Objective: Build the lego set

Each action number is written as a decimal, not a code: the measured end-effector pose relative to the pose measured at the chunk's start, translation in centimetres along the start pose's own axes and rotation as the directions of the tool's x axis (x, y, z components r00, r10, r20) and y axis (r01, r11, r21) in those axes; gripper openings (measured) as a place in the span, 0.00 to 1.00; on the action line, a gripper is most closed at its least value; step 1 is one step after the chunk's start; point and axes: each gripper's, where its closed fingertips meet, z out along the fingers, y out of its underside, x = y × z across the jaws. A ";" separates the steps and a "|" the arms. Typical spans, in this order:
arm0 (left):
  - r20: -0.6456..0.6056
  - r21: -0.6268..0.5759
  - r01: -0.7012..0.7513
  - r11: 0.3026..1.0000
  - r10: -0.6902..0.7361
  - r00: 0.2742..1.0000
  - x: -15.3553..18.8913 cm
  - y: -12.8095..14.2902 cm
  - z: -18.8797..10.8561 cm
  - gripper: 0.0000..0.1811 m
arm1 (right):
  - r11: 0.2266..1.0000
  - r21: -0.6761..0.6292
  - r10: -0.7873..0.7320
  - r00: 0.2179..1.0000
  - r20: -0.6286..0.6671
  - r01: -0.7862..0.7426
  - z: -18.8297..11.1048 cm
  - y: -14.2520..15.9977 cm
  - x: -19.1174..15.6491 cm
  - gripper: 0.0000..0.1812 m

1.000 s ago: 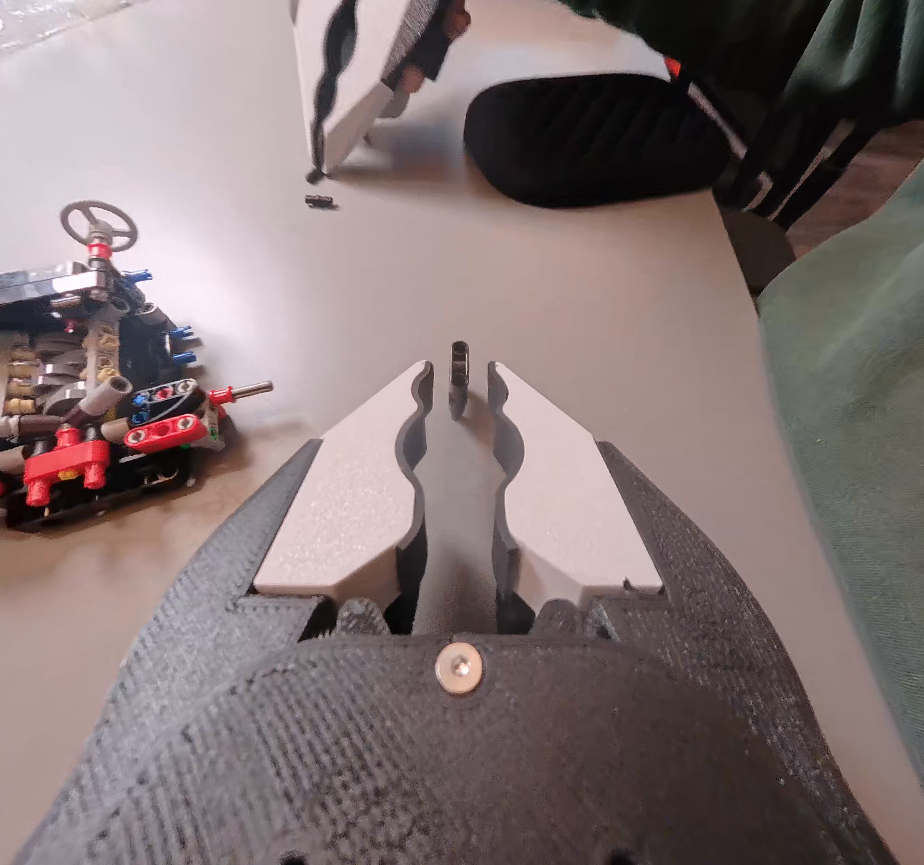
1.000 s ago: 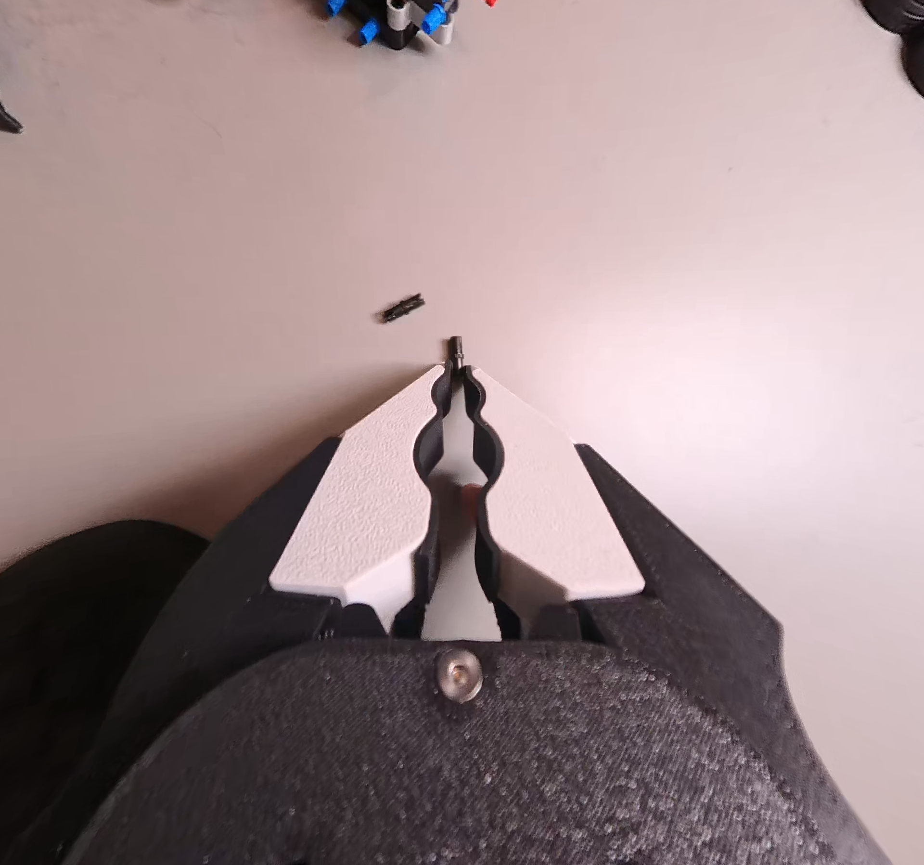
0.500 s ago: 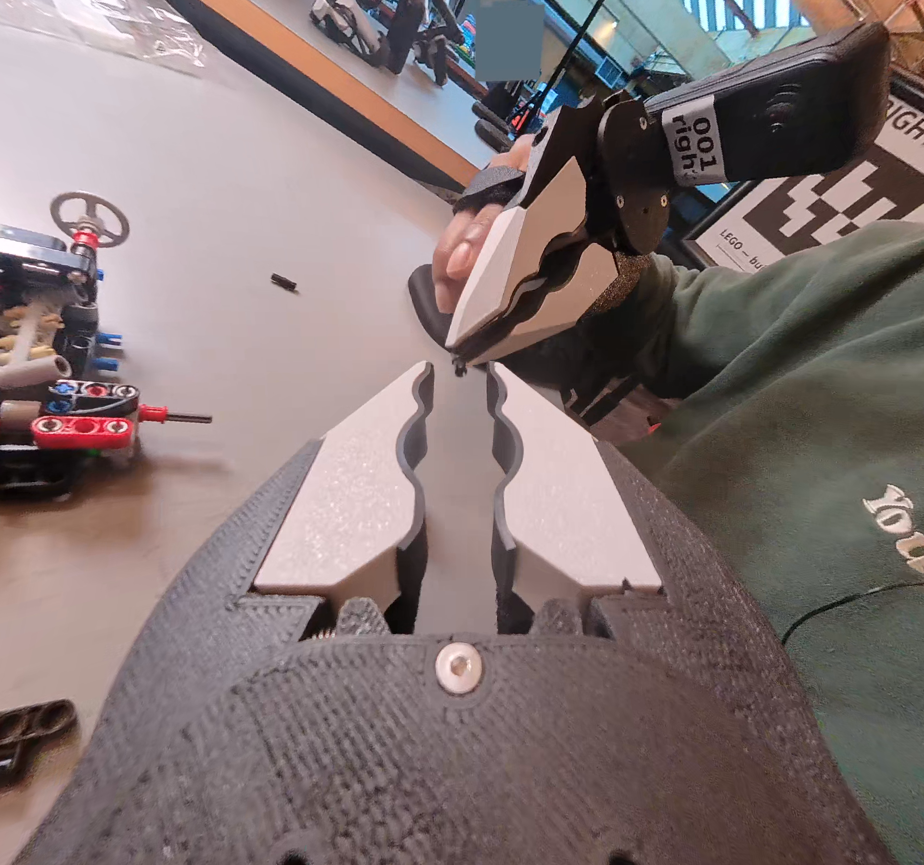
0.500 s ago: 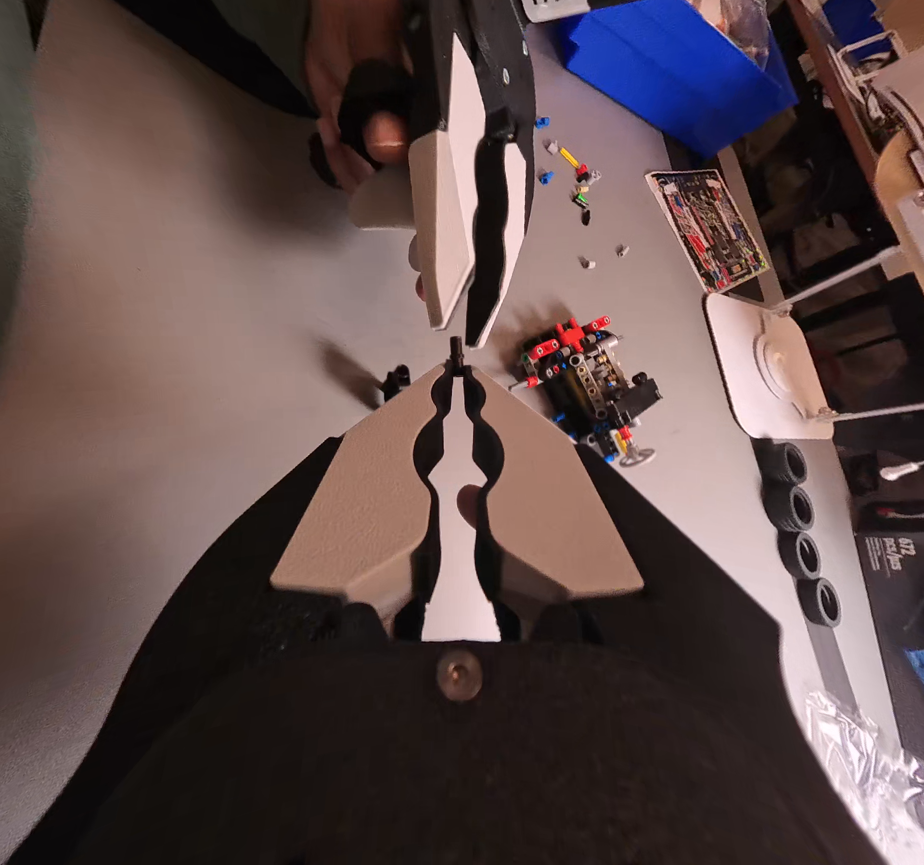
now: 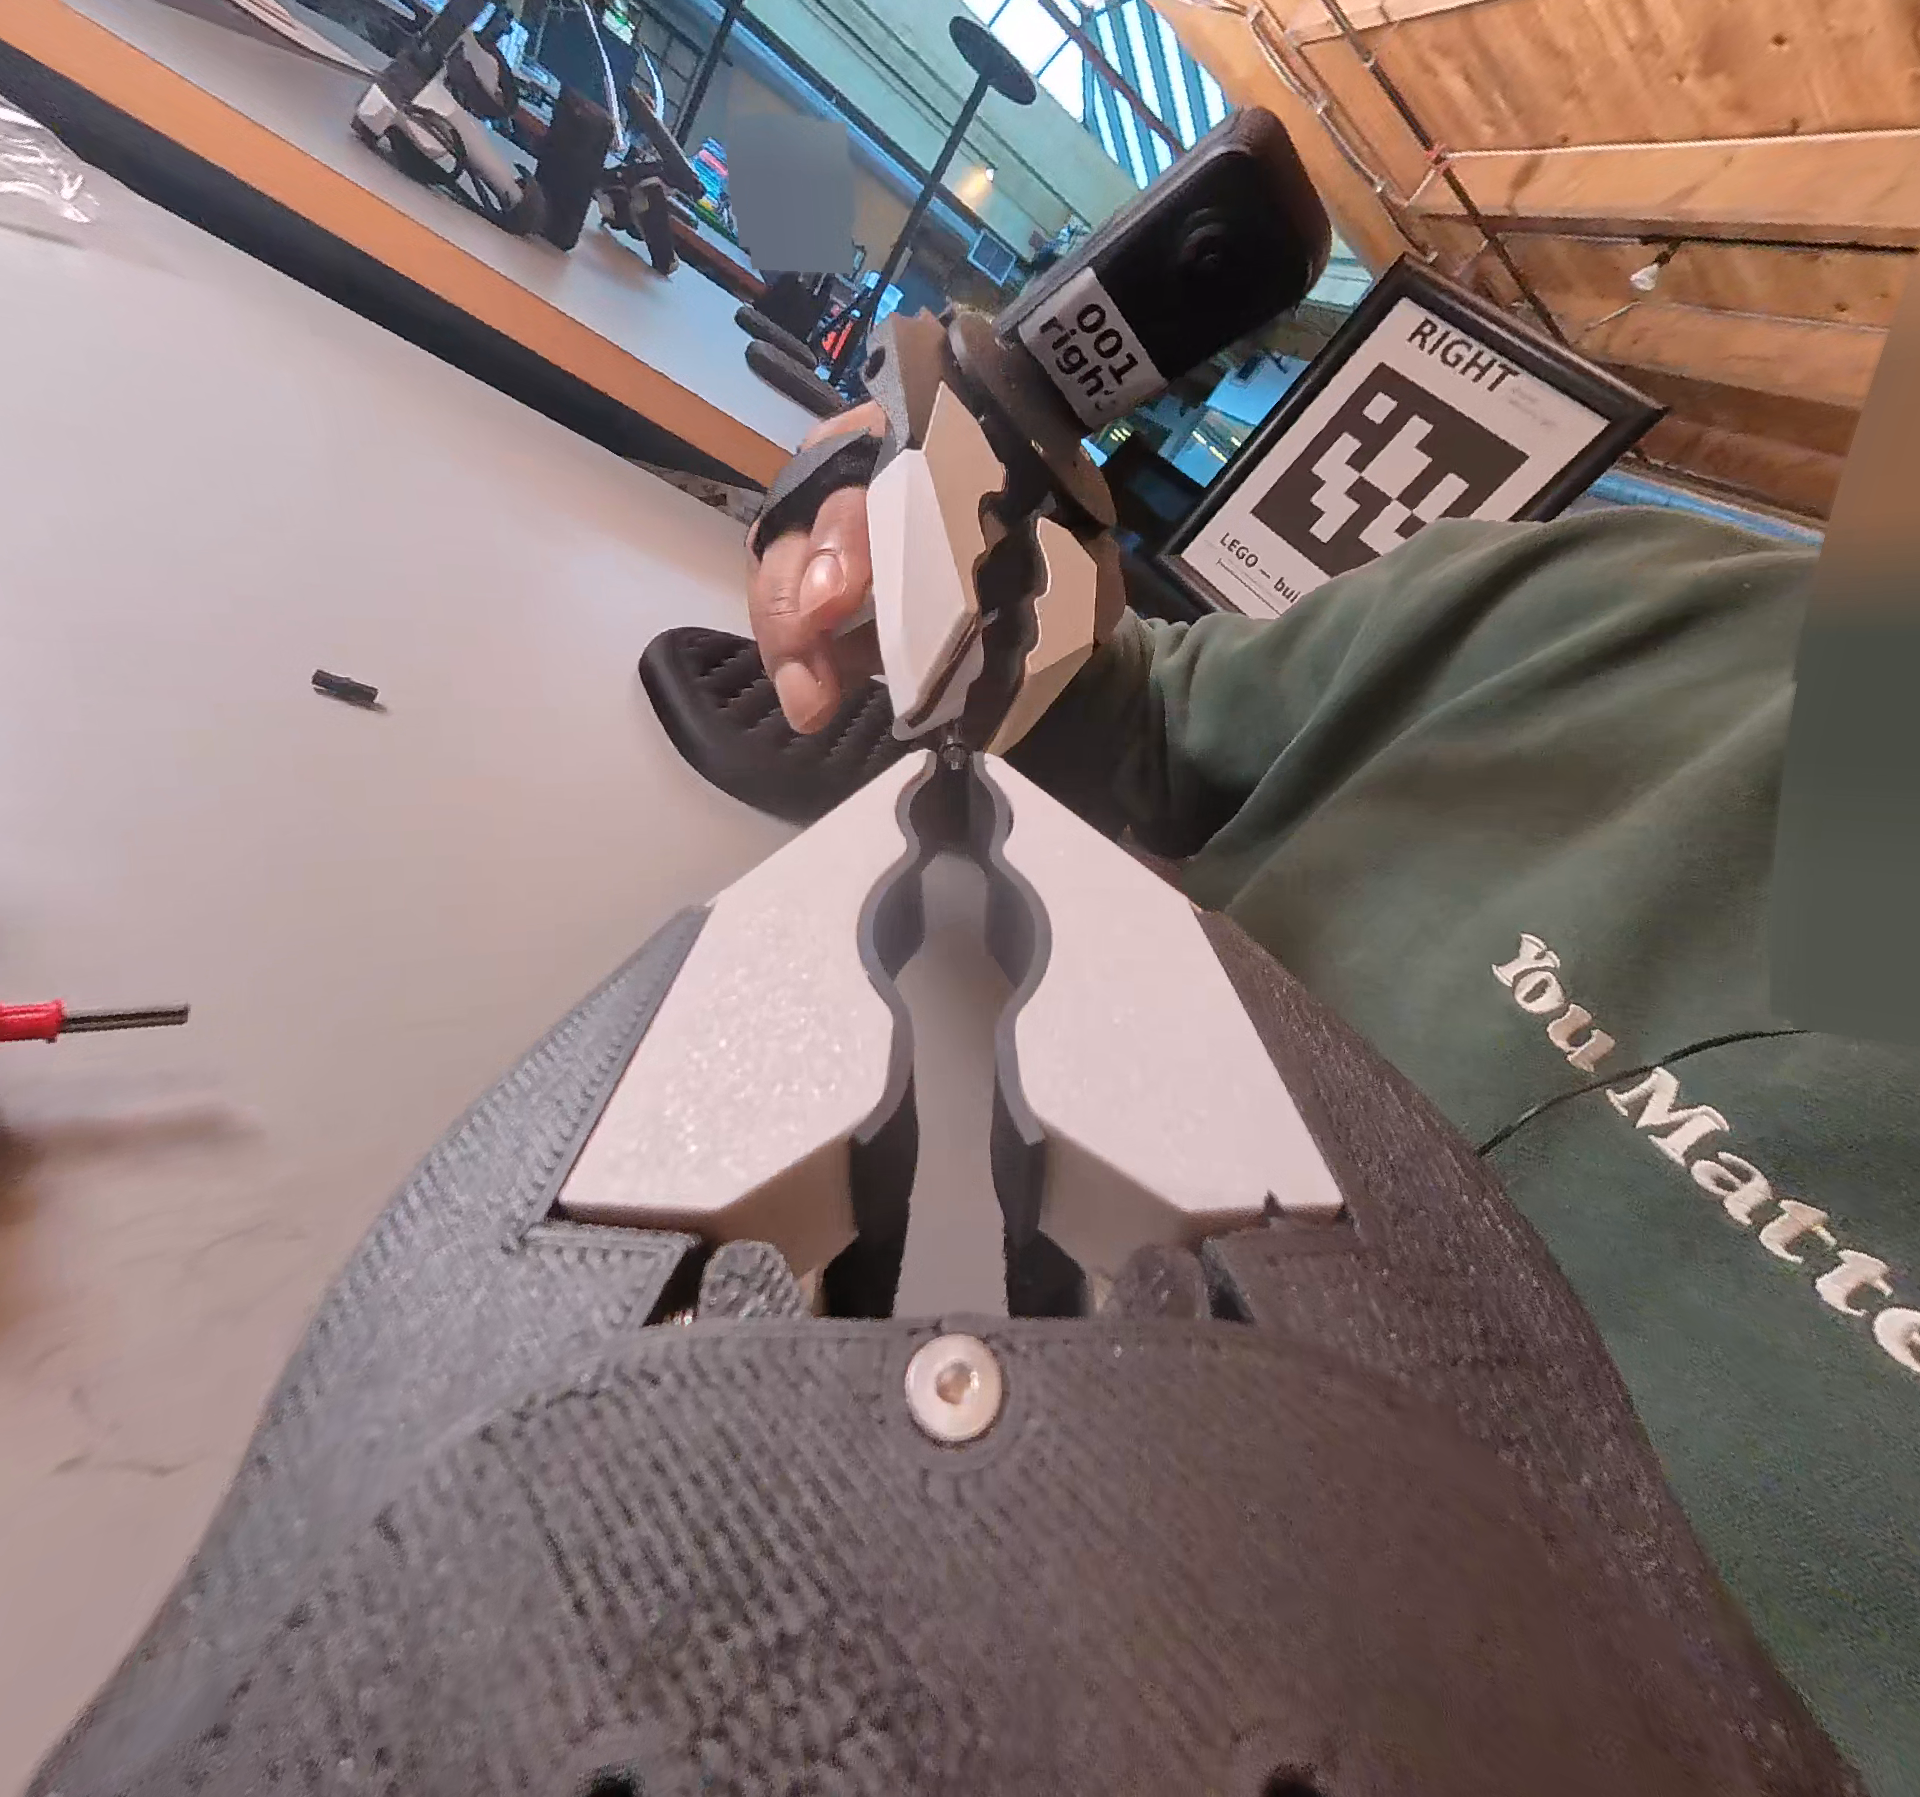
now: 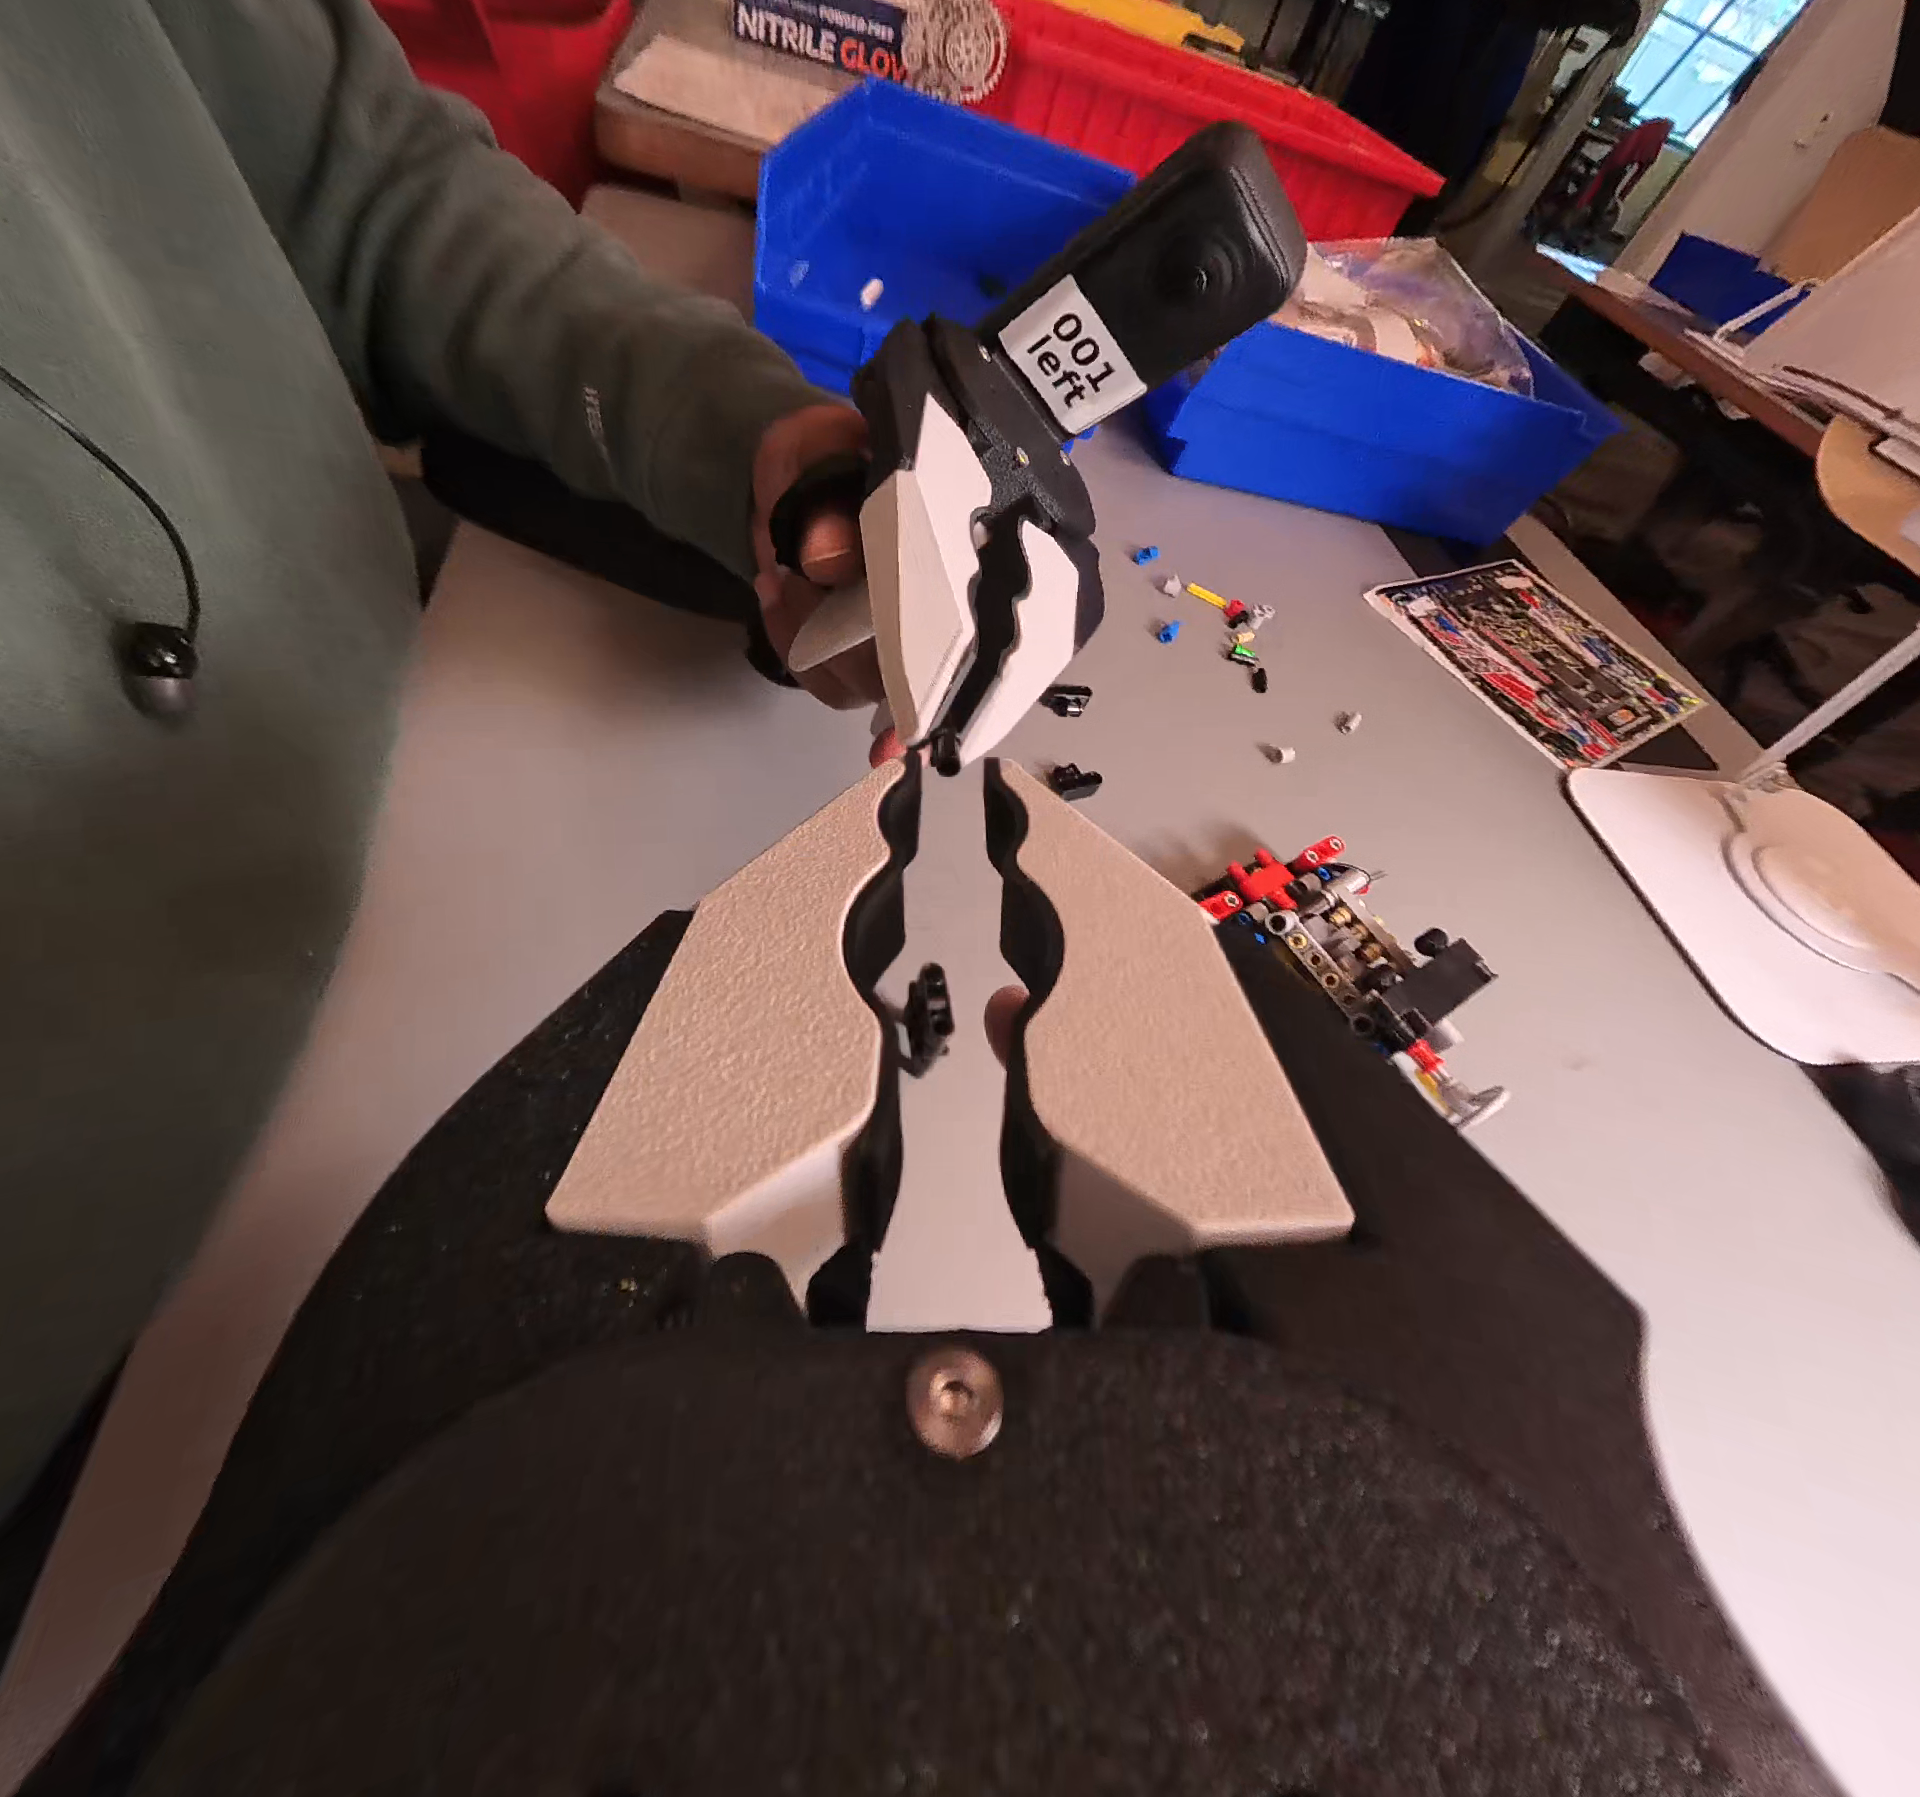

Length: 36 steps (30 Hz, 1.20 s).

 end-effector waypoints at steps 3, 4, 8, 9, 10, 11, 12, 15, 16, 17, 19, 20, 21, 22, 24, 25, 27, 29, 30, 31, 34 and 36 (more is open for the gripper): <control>-0.005 -0.015 -0.013 1.000 0.013 1.000 0.2 0.3 0.2 0.01 | 0.999 0.029 0.016 1.000 0.022 -0.017 0.0 -0.3 -0.3 0.04; -0.010 -0.013 -0.011 1.000 0.011 1.000 0.2 0.3 0.2 0.01 | 0.999 0.032 0.015 1.000 0.027 -0.016 0.0 -0.3 -0.4 0.03; -0.023 -0.011 -0.006 1.000 0.006 1.000 0.4 0.3 0.2 0.01 | 0.999 0.044 0.012 0.999 0.038 -0.014 -0.1 -0.6 -0.6 0.02; -0.027 -0.010 -0.003 1.000 0.003 1.000 0.5 0.3 0.2 0.01 | 0.999 0.045 0.012 0.999 0.039 -0.014 -0.1 -0.6 -0.6 0.02; -0.030 -0.009 -0.002 1.000 0.002 1.000 0.5 0.3 0.2 0.01 | 0.999 0.045 0.011 0.999 0.041 -0.013 -0.1 -0.6 -0.7 0.02; -0.034 -0.008 -0.002 1.000 0.002 0.999 0.6 0.2 0.2 0.01 | 0.999 0.046 0.011 0.999 0.042 -0.013 -0.1 -0.7 -0.7 0.02; -0.037 -0.007 -0.001 1.000 0.001 0.999 0.6 0.2 0.2 0.01 | 0.999 0.048 0.012 0.999 0.044 -0.014 -0.1 -0.7 -0.7 0.02; -0.050 0.000 0.006 1.000 -0.006 0.999 0.8 0.1 0.2 0.01 | 0.999 0.046 0.008 0.999 0.043 -0.010 -0.1 -0.8 -0.7 0.02; -0.052 0.001 0.007 1.000 -0.007 0.999 0.8 0.1 0.2 0.01 | 0.999 0.046 0.006 0.999 0.044 -0.008 -0.1 -0.8 -0.7 0.02; -0.053 0.000 0.006 1.000 -0.006 0.999 0.9 0.1 0.2 0.01 | 0.999 0.047 0.005 0.999 0.046 -0.007 -0.1 -0.8 -0.8 0.02; -0.058 0.001 0.009 1.000 -0.009 0.998 0.9 0.1 0.2 0.01 | 0.999 0.048 0.001 0.999 0.047 -0.004 -0.1 -0.9 -0.8 0.02; -0.062 0.001 0.014 1.000 -0.014 0.998 1.0 0.1 0.2 0.01 | 0.999 0.048 -0.001 0.999 0.047 -0.002 -0.1 -0.9 -0.9 0.02; -0.066 0.001 0.019 1.000 -0.019 0.998 1.0 0.1 0.2 0.01 | 0.999 0.048 -0.003 0.999 0.048 0.001 -0.1 -0.9 -0.9 0.02; -0.069 -0.001 0.024 1.000 -0.024 0.997 1.0 0.2 0.2 0.01 | 0.999 0.046 -0.008 0.999 0.049 0.005 -0.1 -0.9 -0.9 0.02; -0.077 -0.008 0.036 0.999 -0.036 0.996 1.0 0.4 0.2 0.01 | 0.999 0.037 -0.018 0.998 0.055 0.016 -0.1 -0.8 -1.1 0.02; -0.082 -0.010 0.046 0.999 -0.046 0.996 1.1 0.4 0.2 0.01 | 0.999 0.033 -0.021 0.998 0.057 0.019 -0.1 -0.8 -1.1 0.02; -0.093 -0.009 0.067 0.998 -0.067 0.993 1.1 0.5 0.2 0.01 | 1.000 0.027 -0.016 0.998 0.062 0.015 -0.1 -0.8 -1.2 0.02; -0.089 -0.014 0.058 0.998 -0.059 0.994 1.1 0.5 0.3 0.02 | 1.000 0.027 0.004 0.997 0.074 -0.006 -0.1 -0.7 -1.2 0.02; -0.080 -0.016 0.042 0.999 -0.043 0.996 1.0 0.5 0.2 0.02 | 1.000 0.025 0.016 0.997 0.082 -0.018 -0.2 -0.6 -1.2 0.02; -0.065 -0.020 0.026 0.999 -0.028 0.998 0.9 0.5 0.2 0.03 | 1.000 0.016 0.024 0.996 0.084 -0.025 -0.2 -0.5 -1.1 0.02; -0.028 -0.038 -0.008 0.999 0.007 1.000 0.6 0.7 0.1 0.02 | 0.999 -0.017 0.034 0.995 0.096 -0.033 -0.3 -0.1 -1.1 0.02; -0.015 -0.052 -0.025 0.998 0.024 1.000 0.5 0.9 0.2 0.02 | 0.999 -0.036 0.032 0.994 0.108 -0.028 -0.2 0.1 -1.3 0.02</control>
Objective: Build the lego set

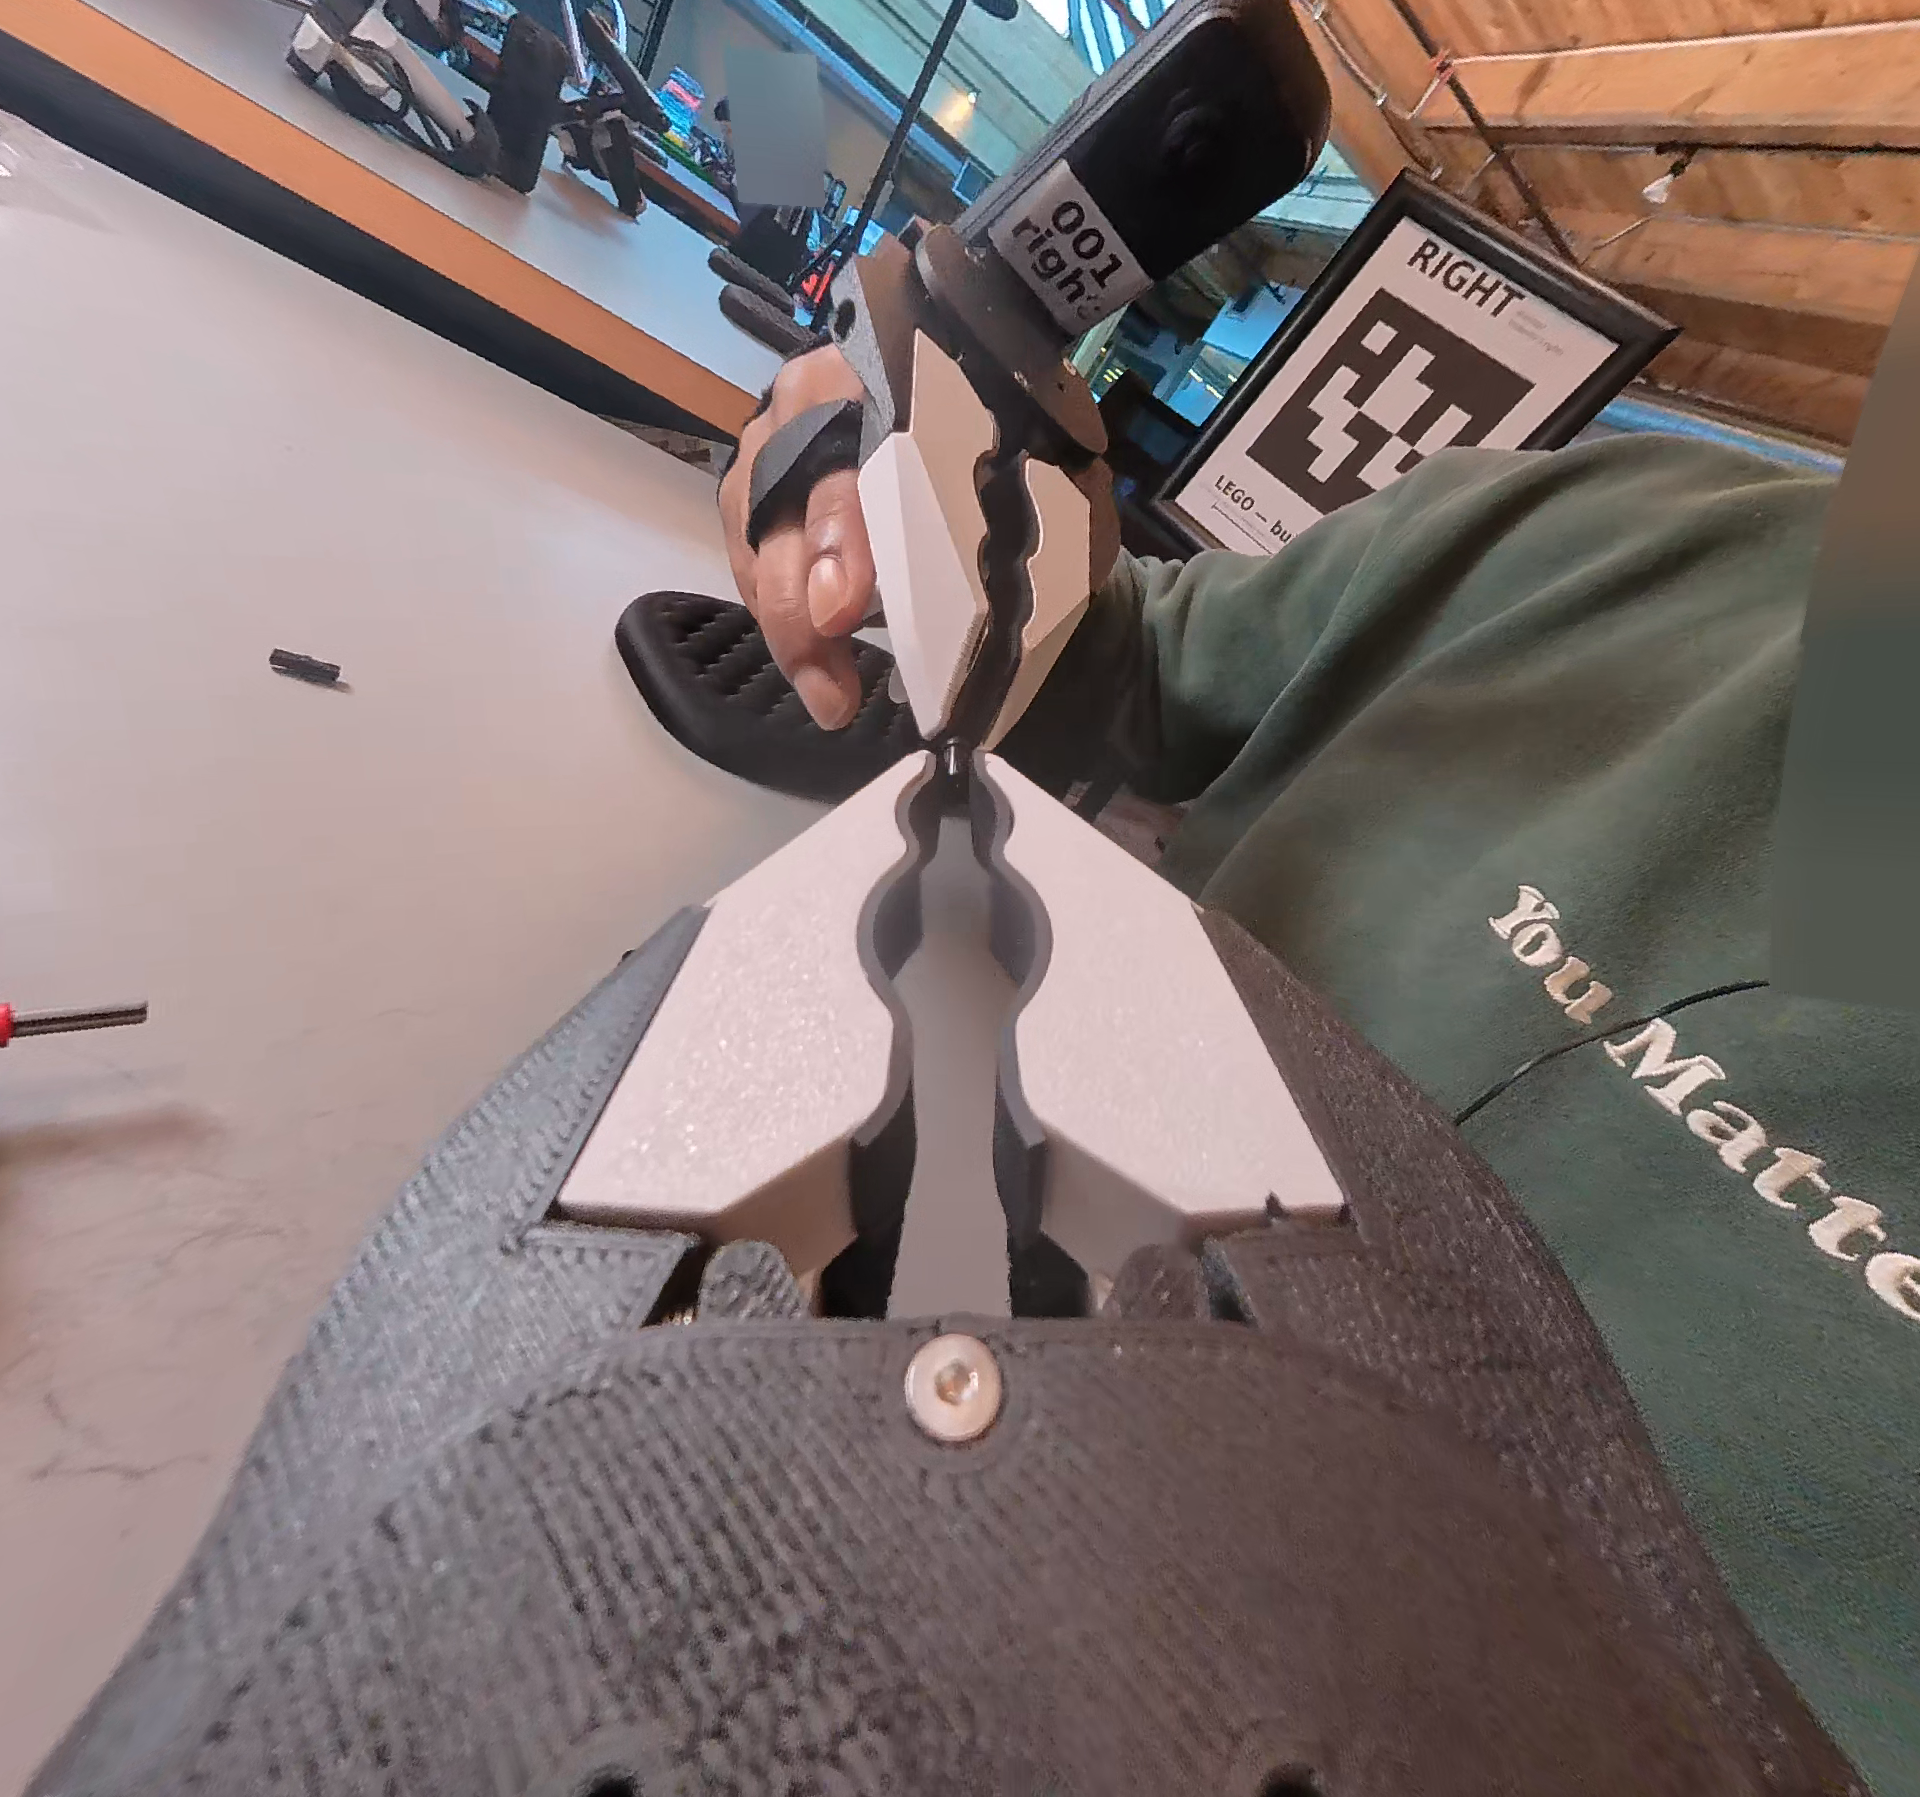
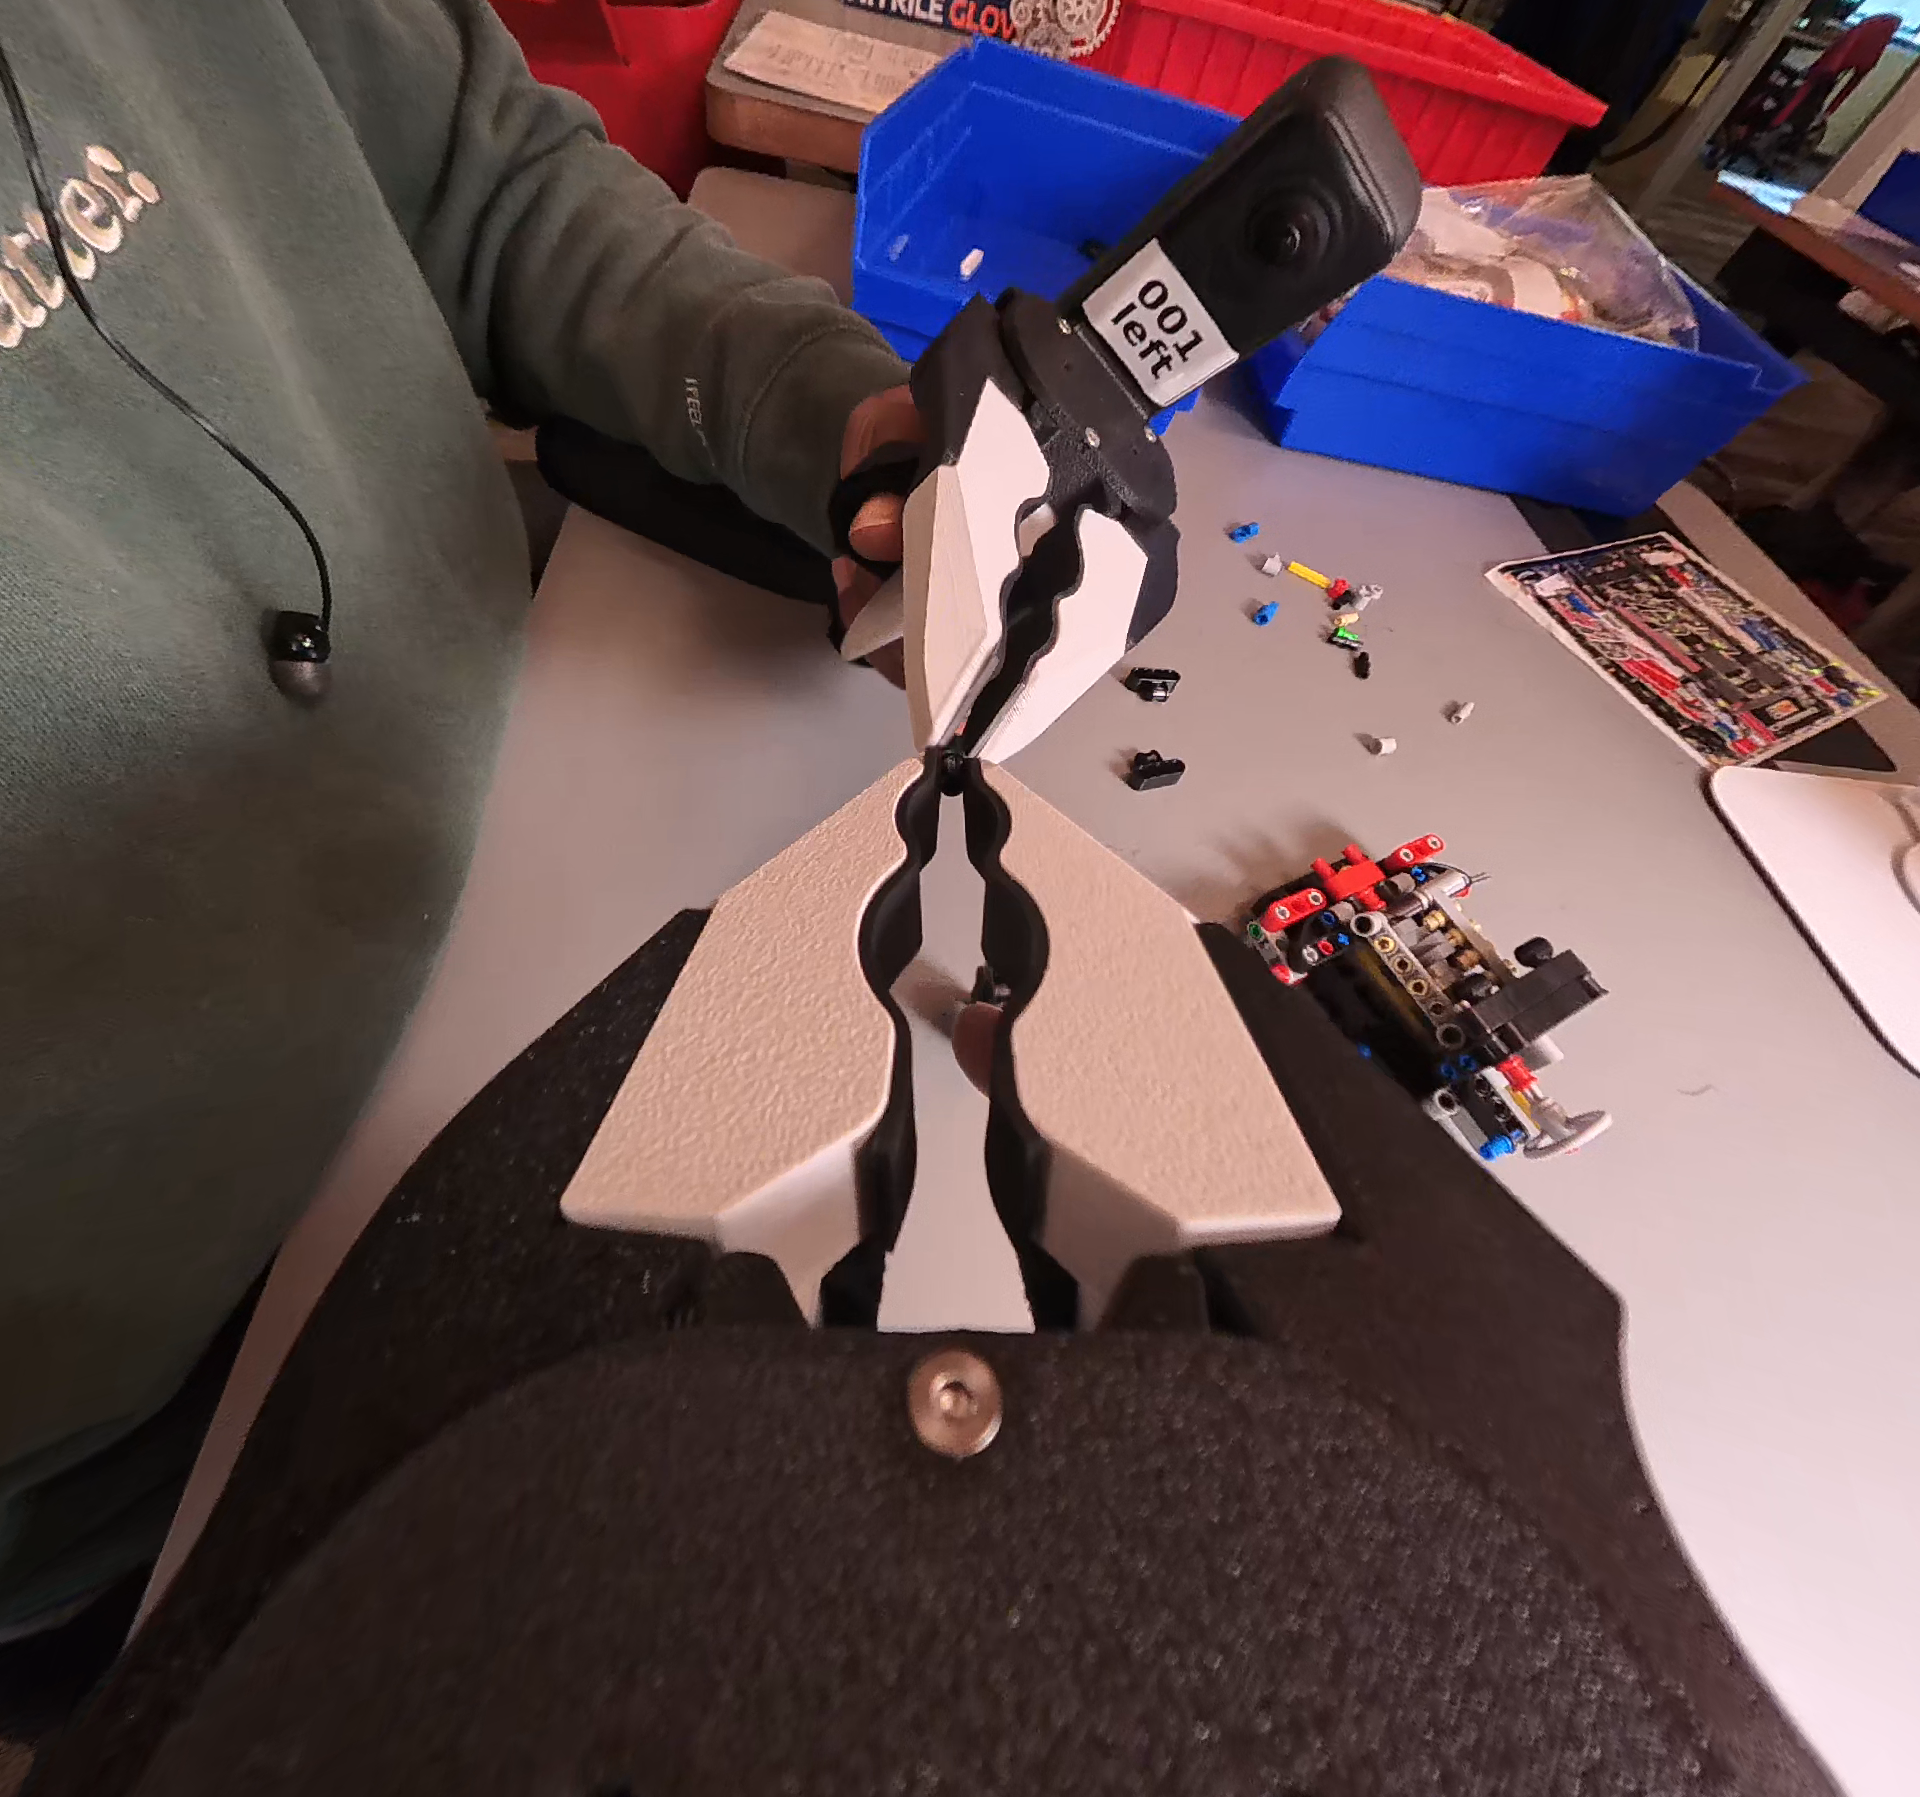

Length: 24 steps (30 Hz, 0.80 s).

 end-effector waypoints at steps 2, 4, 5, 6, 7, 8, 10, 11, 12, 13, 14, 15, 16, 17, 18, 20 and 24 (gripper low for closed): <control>0.001 -0.001 -0.003 1.000 0.003 1.000 0.0 0.0 0.0 0.02 | 1.000 -0.007 0.001 1.000 0.007 -0.001 0.0 0.0 0.0 0.02; -0.005 -0.001 0.002 1.000 -0.002 1.000 0.1 -0.1 -0.1 0.01 | 1.000 -0.010 -0.001 1.000 0.012 0.001 0.1 -0.1 0.0 0.02; -0.009 0.002 0.004 1.000 -0.004 1.000 0.2 -0.1 -0.1 0.01 | 1.000 -0.008 -0.001 1.000 0.012 0.001 0.1 -0.2 0.0 0.02; -0.010 0.003 0.006 1.000 -0.006 1.000 0.2 -0.1 -0.1 0.01 | 1.000 -0.009 -0.001 1.000 0.013 0.001 0.1 -0.3 0.0 0.02; -0.011 0.004 0.009 1.000 -0.009 1.000 0.2 -0.1 -0.1 0.01 | 1.000 -0.012 -0.003 1.000 0.012 0.003 0.1 -0.3 0.0 0.02; -0.015 0.005 0.015 1.000 -0.015 1.000 0.3 -0.1 -0.1 0.01 | 1.000 -0.013 -0.006 1.000 0.011 0.006 0.1 -0.3 0.0 0.02; -0.027 0.005 0.027 1.000 -0.027 0.999 0.4 0.0 -0.1 0.01 | 1.000 -0.013 -0.011 1.000 0.015 0.011 0.1 -0.3 -0.2 0.02; -0.028 0.004 0.030 1.000 -0.029 0.999 0.4 0.0 -0.1 0.01 | 1.000 -0.014 -0.013 1.000 0.014 0.013 0.1 -0.3 -0.2 0.02; -0.027 0.003 0.032 0.999 -0.032 0.999 0.4 0.0 -0.1 0.01 | 1.000 -0.018 -0.016 1.000 0.012 0.017 0.2 -0.2 -0.2 0.02; -0.022 0.003 0.034 0.999 -0.034 0.999 0.3 0.1 0.0 0.01 | 1.000 -0.024 -0.020 1.000 0.008 0.020 0.2 -0.1 -0.2 0.02; -0.009 0.004 0.032 0.999 -0.032 0.999 0.1 0.0 0.0 0.01 | 0.999 -0.032 -0.022 1.000 0.001 0.022 0.1 -0.1 -0.1 0.02; 0.016 0.002 0.020 1.000 -0.020 1.000 -0.2 -0.1 0.0 0.02 | 0.999 -0.047 -0.024 1.000 -0.005 0.024 0.1 0.1 0.1 0.02; 0.054 0.001 -0.003 1.000 0.003 0.999 -0.7 -0.1 -0.1 0.05 | 0.997 -0.072 -0.030 1.000 0.000 0.030 0.1 0.4 0.2 0.02; 0.103 -0.017 -0.040 0.999 0.042 0.994 -1.3 0.0 -0.2 0.09 | 0.994 -0.103 -0.036 0.999 0.004 0.036 0.0 0.8 0.4 0.02; 0.167 -0.070 -0.095 0.993 0.105 0.980 -2.3 0.6 -0.5 0.12 | 0.988 -0.148 -0.037 0.999 0.020 0.040 0.0 1.4 0.5 0.02; 0.287 -0.233 -0.211 0.949 0.274 0.918 -4.5 2.5 -1.1 0.12 | 0.961 -0.270 -0.054 0.998 0.039 0.062 0.0 3.4 1.0 0.01; 0.341 -0.448 -0.288 0.847 0.459 0.820 -6.7 5.2 -0.8 0.12 | 0.875 -0.474 -0.060 0.993 0.100 0.101 0.8 6.9 1.2 0.01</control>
